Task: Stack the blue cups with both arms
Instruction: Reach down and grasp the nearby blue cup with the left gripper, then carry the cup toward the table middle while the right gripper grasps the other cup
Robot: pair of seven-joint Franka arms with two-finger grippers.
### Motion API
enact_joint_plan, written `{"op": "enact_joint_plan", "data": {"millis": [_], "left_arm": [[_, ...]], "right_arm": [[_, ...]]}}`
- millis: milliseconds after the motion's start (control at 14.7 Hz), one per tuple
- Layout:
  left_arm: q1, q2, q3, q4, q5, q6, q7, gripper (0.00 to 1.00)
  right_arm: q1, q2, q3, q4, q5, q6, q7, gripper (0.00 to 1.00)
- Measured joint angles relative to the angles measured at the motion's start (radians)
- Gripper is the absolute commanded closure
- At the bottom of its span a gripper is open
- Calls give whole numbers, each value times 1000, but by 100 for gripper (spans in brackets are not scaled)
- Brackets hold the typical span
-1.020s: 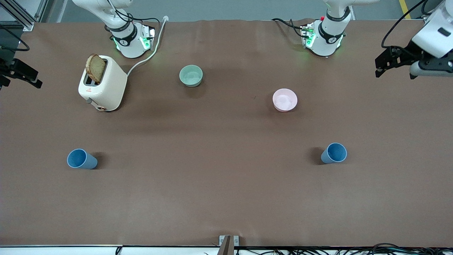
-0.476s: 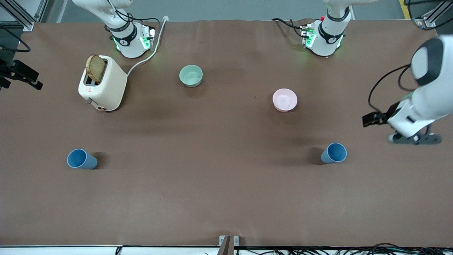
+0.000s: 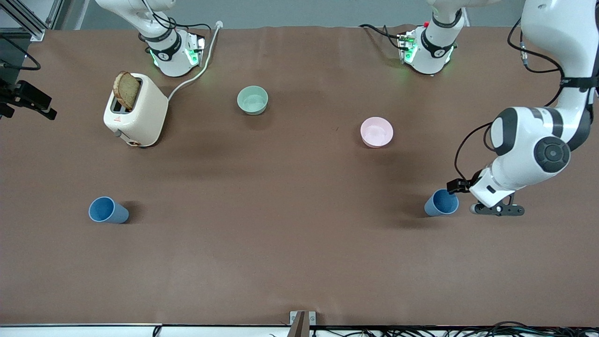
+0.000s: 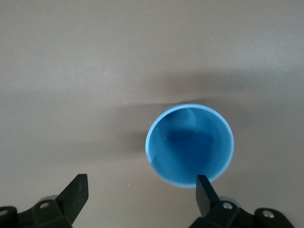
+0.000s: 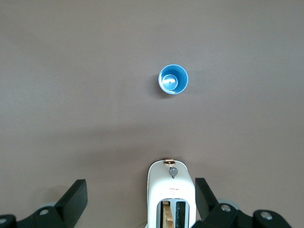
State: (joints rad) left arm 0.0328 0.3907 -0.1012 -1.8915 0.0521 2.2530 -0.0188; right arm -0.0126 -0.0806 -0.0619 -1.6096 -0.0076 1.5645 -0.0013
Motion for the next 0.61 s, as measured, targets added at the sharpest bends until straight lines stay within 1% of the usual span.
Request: {"op": "enact_joint_plan", "data": {"millis": [68, 136, 272, 340, 476, 612], "left_arm": [[0, 17, 0, -1, 0, 27, 0, 17], [0, 36, 0, -1, 0, 50, 0, 33], [0, 68, 0, -1, 0, 80, 0, 71], [0, 78, 0, -1, 0, 86, 0, 82], [0, 85, -1, 1, 0, 89, -1, 99], [0, 86, -2, 2, 0, 89, -1, 100]], "right_arm": [[-1, 10, -2, 1, 0, 11, 0, 0], [-4, 28, -5, 1, 0, 33, 0, 0], [-17, 76, -12, 2, 0, 87, 0, 0], [-27, 108, -14, 1, 0, 124, 0, 0], [-60, 191, -15, 1, 1, 212, -2, 0], [-90, 281, -15, 1, 12, 301, -21, 0]]}}
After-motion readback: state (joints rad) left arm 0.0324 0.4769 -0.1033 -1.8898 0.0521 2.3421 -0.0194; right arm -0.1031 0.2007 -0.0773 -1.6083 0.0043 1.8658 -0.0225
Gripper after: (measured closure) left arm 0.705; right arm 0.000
